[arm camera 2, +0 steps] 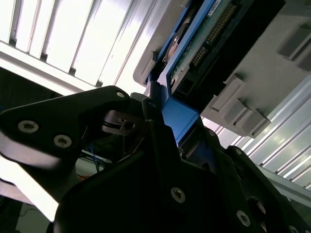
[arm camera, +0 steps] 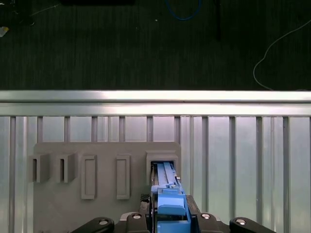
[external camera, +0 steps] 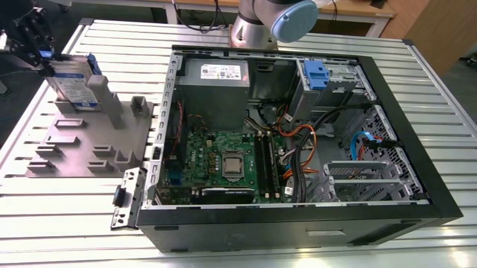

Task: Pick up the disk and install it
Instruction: 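Pick up the disk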

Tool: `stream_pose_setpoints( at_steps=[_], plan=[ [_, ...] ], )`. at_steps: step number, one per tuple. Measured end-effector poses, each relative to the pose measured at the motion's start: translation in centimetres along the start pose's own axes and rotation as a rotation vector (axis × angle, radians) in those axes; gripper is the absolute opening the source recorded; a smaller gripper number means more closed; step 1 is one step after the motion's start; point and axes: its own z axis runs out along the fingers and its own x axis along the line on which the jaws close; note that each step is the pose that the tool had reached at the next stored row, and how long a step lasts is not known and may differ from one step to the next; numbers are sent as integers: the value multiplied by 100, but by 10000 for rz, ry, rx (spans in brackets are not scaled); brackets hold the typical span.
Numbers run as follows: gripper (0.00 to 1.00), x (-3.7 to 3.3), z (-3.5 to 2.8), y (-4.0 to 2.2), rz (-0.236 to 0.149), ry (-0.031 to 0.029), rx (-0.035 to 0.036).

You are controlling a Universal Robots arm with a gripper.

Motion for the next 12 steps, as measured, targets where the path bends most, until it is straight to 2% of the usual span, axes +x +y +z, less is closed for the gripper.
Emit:
stream_pose_setpoints(
  at_steps=[12],
  plan=[
    [37,-1,-84,0,0,0,1]
  ],
)
